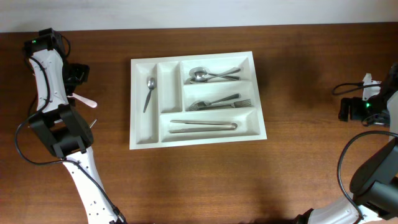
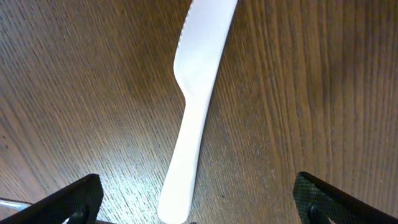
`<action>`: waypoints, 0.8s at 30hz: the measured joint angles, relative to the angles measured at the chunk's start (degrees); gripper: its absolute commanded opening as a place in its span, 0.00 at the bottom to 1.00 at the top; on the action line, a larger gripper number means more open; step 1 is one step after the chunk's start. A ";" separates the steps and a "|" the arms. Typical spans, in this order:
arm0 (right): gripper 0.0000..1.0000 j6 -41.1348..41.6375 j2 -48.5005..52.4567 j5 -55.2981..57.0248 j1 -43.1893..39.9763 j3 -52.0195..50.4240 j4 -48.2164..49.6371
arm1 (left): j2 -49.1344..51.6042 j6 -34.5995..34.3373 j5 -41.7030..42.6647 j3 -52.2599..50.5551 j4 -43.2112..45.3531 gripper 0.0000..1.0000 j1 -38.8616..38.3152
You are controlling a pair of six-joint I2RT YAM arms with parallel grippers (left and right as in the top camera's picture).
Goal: Pack container
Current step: 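Lower the left gripper and align it along the knife, then close the left gripper on the knife's handle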
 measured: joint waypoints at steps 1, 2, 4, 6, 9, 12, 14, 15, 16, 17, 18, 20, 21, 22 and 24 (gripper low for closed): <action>0.99 0.00 0.00 0.00 0.00 0.00 0.00 | 0.15 0.00 0.00 0.00 -0.02 1.00 0.00; 0.99 0.00 0.00 0.00 0.00 0.00 0.00 | 0.44 0.00 0.00 0.00 -0.11 1.00 0.00; 0.99 0.00 0.00 0.00 0.00 0.00 0.00 | 1.38 -0.02 0.00 0.02 -0.70 1.00 0.00; 0.99 -0.02 0.00 0.00 0.00 0.00 0.00 | 2.64 -0.02 -0.09 0.02 -0.74 1.00 0.00; 0.99 0.00 0.00 0.00 0.00 0.00 0.00 | 3.13 -0.07 -0.17 0.02 -0.70 1.00 0.00; 0.99 -0.02 0.00 0.00 0.00 0.00 0.00 | 3.13 -0.17 -0.17 0.02 -0.68 1.00 0.00; 0.99 -0.04 0.00 0.00 0.00 0.00 0.00 | 3.17 -0.20 -0.17 0.02 -0.68 1.00 0.02; 0.99 -0.04 0.00 0.00 0.00 0.00 0.00 | 3.19 -0.20 -0.17 0.02 -0.68 1.00 0.02; 0.99 0.00 0.00 0.00 0.00 0.00 0.00 | 3.19 -0.17 -0.17 0.02 -0.70 1.00 0.02; 0.99 0.00 0.00 0.00 0.00 0.00 0.00 | 3.19 -0.20 -0.17 0.02 -0.70 1.00 0.02; 0.99 -0.02 0.00 0.00 0.00 0.00 0.00 | 3.19 -0.20 -0.17 0.02 -0.70 1.00 0.04; 0.99 0.00 0.00 0.00 0.00 0.00 0.00 | 3.19 -0.20 -0.17 0.02 -0.68 0.97 0.13; 0.99 -0.02 0.00 0.00 0.00 0.00 0.00 | 3.19 -0.17 -0.17 0.02 -0.68 0.94 0.17; 0.99 0.00 0.00 0.00 0.00 0.00 0.00 | 3.19 -0.22 -0.17 0.02 -0.68 0.91 0.24; 0.99 0.00 0.00 0.00 0.00 0.00 0.00 | 3.19 -0.46 -0.17 0.02 -0.70 0.89 0.39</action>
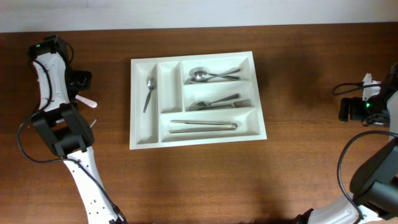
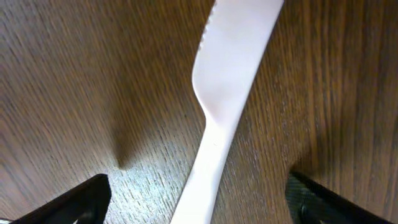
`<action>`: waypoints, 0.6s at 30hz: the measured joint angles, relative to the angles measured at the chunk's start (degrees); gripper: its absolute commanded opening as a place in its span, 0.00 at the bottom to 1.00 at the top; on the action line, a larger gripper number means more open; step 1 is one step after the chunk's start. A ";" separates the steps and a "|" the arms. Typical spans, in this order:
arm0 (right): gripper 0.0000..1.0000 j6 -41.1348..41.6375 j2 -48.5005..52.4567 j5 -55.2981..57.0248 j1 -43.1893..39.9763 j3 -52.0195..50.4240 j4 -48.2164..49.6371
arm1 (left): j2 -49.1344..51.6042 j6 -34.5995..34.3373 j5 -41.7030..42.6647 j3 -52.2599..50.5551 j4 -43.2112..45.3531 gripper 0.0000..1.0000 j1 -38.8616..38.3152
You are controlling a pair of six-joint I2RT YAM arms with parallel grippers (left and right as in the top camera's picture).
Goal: Pack container
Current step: 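Close the left gripper on the knife's handle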
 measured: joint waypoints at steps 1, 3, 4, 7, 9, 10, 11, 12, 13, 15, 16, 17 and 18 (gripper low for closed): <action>0.99 -0.04 0.00 0.00 0.00 0.00 0.00 | 0.02 0.00 0.00 0.00 0.00 0.89 0.04; 0.99 0.00 0.00 0.00 0.00 0.00 0.00 | 0.11 0.02 0.02 0.00 0.00 0.89 0.15; 0.99 -0.02 0.00 0.00 0.00 0.00 0.00 | 0.20 0.02 0.00 0.00 -0.02 0.89 0.15; 0.99 -0.02 0.00 0.00 0.00 0.00 0.00 | 0.46 0.04 0.00 0.44 -0.26 0.89 0.15; 0.99 0.00 0.00 0.00 0.00 0.00 0.00 | 0.52 0.04 0.00 0.59 -0.46 0.89 0.15; 0.99 -0.02 0.00 0.00 0.00 0.00 0.00 | 0.55 0.04 0.00 0.63 -0.50 0.89 0.15; 0.99 0.00 0.00 0.00 0.00 0.00 0.02 | 0.55 0.04 0.00 0.63 -0.50 0.89 0.15; 0.99 -0.02 0.00 0.00 0.00 0.00 0.00 | 0.55 0.04 0.00 0.66 -0.50 0.89 0.15; 0.99 -0.02 0.00 0.00 0.00 0.00 0.00 | 0.55 0.04 0.00 0.66 -0.48 0.89 0.15; 0.99 0.00 0.00 0.00 0.00 0.00 0.00 | 0.55 0.04 0.00 0.66 -0.44 0.89 0.15; 0.99 -0.02 0.00 0.00 0.00 0.00 0.00 | 0.55 0.04 0.00 0.66 -0.42 0.89 0.15; 0.99 0.02 0.00 0.00 0.00 0.00 0.00 | 0.55 0.07 0.00 0.66 -0.42 0.89 0.15; 0.99 0.00 0.00 0.00 0.00 0.00 0.00 | 0.55 0.13 0.00 0.66 -0.35 0.89 0.15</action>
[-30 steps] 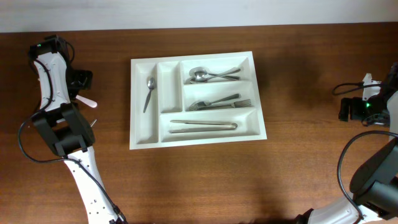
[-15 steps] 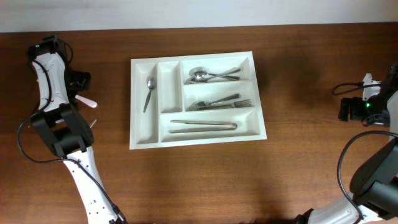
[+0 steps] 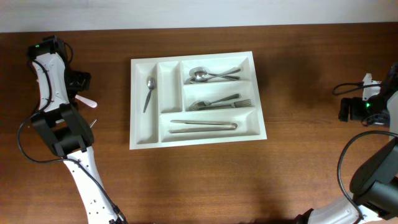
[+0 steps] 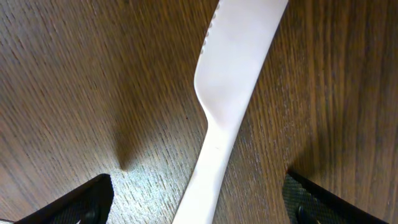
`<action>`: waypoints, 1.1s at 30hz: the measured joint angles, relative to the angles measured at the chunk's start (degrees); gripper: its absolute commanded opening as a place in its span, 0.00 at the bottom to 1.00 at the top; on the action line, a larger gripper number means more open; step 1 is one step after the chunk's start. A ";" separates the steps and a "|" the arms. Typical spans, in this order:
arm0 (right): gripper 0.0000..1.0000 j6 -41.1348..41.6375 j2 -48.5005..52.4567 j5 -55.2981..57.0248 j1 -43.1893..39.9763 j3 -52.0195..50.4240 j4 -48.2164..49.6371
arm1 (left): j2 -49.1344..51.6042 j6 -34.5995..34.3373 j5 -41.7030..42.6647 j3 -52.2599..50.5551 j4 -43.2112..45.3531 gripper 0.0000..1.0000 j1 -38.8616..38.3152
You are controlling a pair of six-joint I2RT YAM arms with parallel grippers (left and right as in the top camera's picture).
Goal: Pack container
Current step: 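Close the left gripper on the knife's handle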
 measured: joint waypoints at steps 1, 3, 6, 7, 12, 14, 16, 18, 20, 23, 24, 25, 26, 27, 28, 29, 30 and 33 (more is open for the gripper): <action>0.99 -0.02 0.00 0.00 0.00 0.00 0.00 | 0.00 0.22 0.00 0.00 0.09 0.89 0.00; 0.99 -0.02 0.00 0.00 0.00 0.00 0.00 | 0.00 1.09 0.00 0.00 0.35 0.89 0.04; 0.99 0.02 0.00 0.00 0.00 0.00 0.00 | 0.02 1.90 -0.02 0.00 0.42 0.89 0.07; 0.99 -0.02 0.00 0.00 0.00 0.00 0.00 | 0.02 1.97 -0.02 0.00 0.46 0.89 0.07; 0.99 -0.02 0.00 0.00 0.00 0.00 0.00 | 0.09 4.39 -0.02 0.00 1.90 0.89 0.09; 0.99 -0.02 0.00 0.00 0.00 0.00 0.00 | 0.09 4.98 0.00 0.00 1.99 0.89 0.11; 0.99 -0.02 0.00 0.00 0.00 0.00 0.00 | 0.09 5.55 -0.02 0.00 2.19 0.89 0.11; 0.99 -0.02 0.00 0.00 0.00 0.00 0.00 | 0.09 6.27 0.02 0.00 2.71 0.89 0.11; 0.99 0.00 0.00 0.00 0.00 0.00 0.00 | 0.11 6.91 0.22 0.00 3.30 0.89 0.11; 0.99 0.00 0.00 0.00 0.00 0.00 0.00 | 0.11 7.52 0.28 0.00 3.58 0.89 0.11; 0.99 0.00 0.00 0.00 0.00 0.00 0.00 | 0.13 7.74 0.42 0.00 3.78 0.89 0.11; 0.99 -0.02 0.00 0.00 0.00 0.00 0.00 | 0.17 7.91 0.59 0.00 4.09 0.89 0.11; 0.99 0.00 0.00 0.00 0.00 0.00 0.00 | 0.22 8.35 1.09 0.00 4.59 0.89 0.11; 0.99 -0.04 0.00 0.00 0.00 0.00 0.00 | 0.28 8.66 1.42 0.00 4.96 0.89 0.11; 0.99 -0.02 0.00 0.00 0.00 0.00 0.00 | 0.31 9.01 1.66 0.00 5.14 0.89 0.11; 0.99 0.00 0.00 0.00 0.00 0.00 0.00 | 0.31 9.18 1.81 0.00 5.20 0.89 0.11; 0.99 -0.04 0.00 0.00 0.00 0.00 0.00 | 0.31 9.29 1.95 0.00 5.22 0.89 0.11; 0.99 -0.04 0.00 0.00 0.00 0.00 0.00 | 0.33 9.55 2.19 0.00 5.29 0.89 0.17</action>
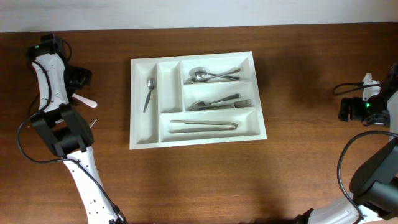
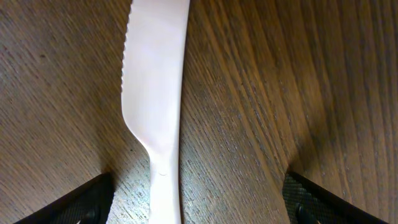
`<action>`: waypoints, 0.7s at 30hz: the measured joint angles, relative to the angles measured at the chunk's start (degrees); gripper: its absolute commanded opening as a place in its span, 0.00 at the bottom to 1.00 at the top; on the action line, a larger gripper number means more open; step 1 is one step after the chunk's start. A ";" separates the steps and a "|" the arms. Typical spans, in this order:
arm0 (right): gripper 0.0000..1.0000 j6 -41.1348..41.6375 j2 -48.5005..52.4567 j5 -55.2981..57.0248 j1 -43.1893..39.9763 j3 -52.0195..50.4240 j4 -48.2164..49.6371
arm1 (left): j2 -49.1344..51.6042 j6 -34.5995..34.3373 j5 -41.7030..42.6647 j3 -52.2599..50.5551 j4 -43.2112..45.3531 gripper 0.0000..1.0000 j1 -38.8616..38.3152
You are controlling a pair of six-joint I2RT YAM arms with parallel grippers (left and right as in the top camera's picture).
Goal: Pack container
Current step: 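Close the left gripper on the knife's handle, then lift the knife and carry it right over the tray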
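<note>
A white plastic knife (image 2: pixel 155 93) lies flat on the wooden table, its serrated blade pointing away from the wrist camera. My left gripper (image 2: pixel 199 210) is open low over it, and the handle runs between the two fingertips (image 2: pixel 81 200), closer to the left one. From overhead, the knife (image 1: pixel 87 101) pokes out beside the left arm, left of the white cutlery tray (image 1: pixel 133 140). My right gripper (image 1: pixel 349 110) rests at the far right edge of the table. It is too small in that view to judge how its jaws stand.
The tray holds a spoon (image 1: pixel 148 92) in its left slot, spoons (image 1: pixel 210 74) at top right, forks (image 1: pixel 219 102) in the middle and long steel pieces (image 1: pixel 203 126) in the bottom slot. A narrow slot (image 1: pixel 168 87) is empty. Cables trail from both arms.
In the left wrist view the knife slanted up to the right; now it runs almost straight up and sits further left. The left wrist has turned and shifted slightly. The gripper is still open.
My open left gripper was over the knife's handle end from the oldest moment. It then stood lower and closer, with the blade larger in view. It stayed there, and now it has turned so the knife lines up between the fingers. The right arm and tray are unchanged.
</note>
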 measured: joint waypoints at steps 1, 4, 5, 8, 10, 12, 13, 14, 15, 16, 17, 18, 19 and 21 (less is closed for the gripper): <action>0.99 0.04 0.00 0.00 0.00 0.00 0.00 | 0.00 0.04 0.02 0.00 0.00 0.89 0.00; 0.99 0.00 0.00 0.00 0.00 0.00 0.00 | 0.00 0.04 0.02 0.00 0.00 0.75 0.00; 0.99 0.02 0.00 0.00 0.00 0.00 0.00 | 0.00 0.00 0.02 0.00 0.00 0.62 0.00; 0.99 0.02 0.00 0.00 0.00 0.00 0.00 | 0.00 0.63 0.15 0.00 -0.09 0.50 0.00; 0.99 0.07 0.00 0.00 0.00 0.00 0.00 | 0.00 0.72 0.17 0.00 -0.15 0.50 -0.02; 0.99 0.04 0.00 0.00 0.00 0.00 0.00 | 0.00 0.72 0.20 0.00 -0.20 0.50 -0.02; 0.99 0.04 0.00 0.00 0.00 0.00 0.00 | 0.00 0.72 0.20 0.00 -0.20 0.50 -0.02; 0.99 0.04 0.00 0.00 0.00 0.00 0.00 | 0.00 0.72 0.20 0.00 -0.22 0.49 -0.02; 0.99 0.04 0.00 0.00 0.00 0.00 0.00 | 0.00 0.72 0.20 0.00 -0.22 0.47 -0.02; 0.99 0.04 0.00 0.00 0.00 0.00 0.00 | 0.00 0.72 0.20 0.00 -0.22 0.44 -0.02; 0.99 0.07 0.00 0.00 0.00 0.00 0.00 | 0.00 0.79 0.22 0.00 -0.24 0.41 -0.02; 0.99 0.02 0.00 0.00 0.00 0.00 0.00 | 0.00 0.83 0.22 0.00 -0.26 0.40 -0.02; 0.99 0.04 0.00 0.00 0.00 0.00 0.00 | 0.00 0.87 0.24 0.00 -0.26 0.39 -0.02; 0.99 0.07 0.00 0.00 0.00 0.00 0.00 | 0.00 0.87 0.24 0.00 -0.26 0.36 -0.02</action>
